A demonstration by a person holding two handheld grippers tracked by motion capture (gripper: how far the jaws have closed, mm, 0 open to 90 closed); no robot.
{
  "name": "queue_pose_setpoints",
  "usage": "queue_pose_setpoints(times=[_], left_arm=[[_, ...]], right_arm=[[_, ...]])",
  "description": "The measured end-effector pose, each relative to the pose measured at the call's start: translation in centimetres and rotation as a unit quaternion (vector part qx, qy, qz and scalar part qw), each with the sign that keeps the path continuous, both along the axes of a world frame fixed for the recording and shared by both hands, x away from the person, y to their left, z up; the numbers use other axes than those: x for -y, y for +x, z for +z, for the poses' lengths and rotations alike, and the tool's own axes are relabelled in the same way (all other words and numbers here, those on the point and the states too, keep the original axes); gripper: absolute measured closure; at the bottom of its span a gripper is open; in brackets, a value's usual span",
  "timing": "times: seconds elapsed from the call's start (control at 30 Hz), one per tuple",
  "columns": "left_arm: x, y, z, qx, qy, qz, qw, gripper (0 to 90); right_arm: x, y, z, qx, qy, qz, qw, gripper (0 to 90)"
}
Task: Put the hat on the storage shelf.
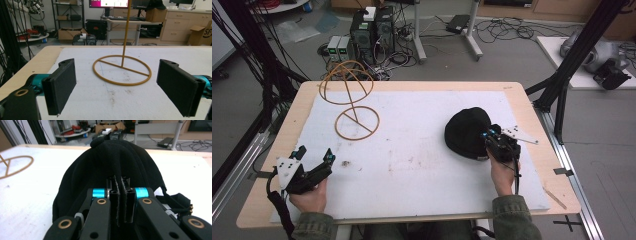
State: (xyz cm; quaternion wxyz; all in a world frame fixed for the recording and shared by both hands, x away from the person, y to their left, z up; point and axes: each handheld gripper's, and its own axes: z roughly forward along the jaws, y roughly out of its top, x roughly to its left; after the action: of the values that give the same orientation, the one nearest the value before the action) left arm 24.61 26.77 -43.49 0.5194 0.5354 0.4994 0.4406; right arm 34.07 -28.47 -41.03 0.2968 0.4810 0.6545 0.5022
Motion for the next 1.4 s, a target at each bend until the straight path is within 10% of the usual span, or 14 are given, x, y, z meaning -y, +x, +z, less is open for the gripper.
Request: queue_pose_setpoints(times=[0.5,1.4], left_arm=[[0.6,0.0,0.1,0.005,0.005,-0.014,0.9999,16.3],[0.7,0.2,0.0,0.003,0.001,-0.027,0.9996,16.3]], right_arm=[[-0.1,-0.4,2.0,0.051,0.077,0.021,0.9955,87.7],[-2.7,0.1,6.4,0.116,0.095,0.035,0.9881,87.5]])
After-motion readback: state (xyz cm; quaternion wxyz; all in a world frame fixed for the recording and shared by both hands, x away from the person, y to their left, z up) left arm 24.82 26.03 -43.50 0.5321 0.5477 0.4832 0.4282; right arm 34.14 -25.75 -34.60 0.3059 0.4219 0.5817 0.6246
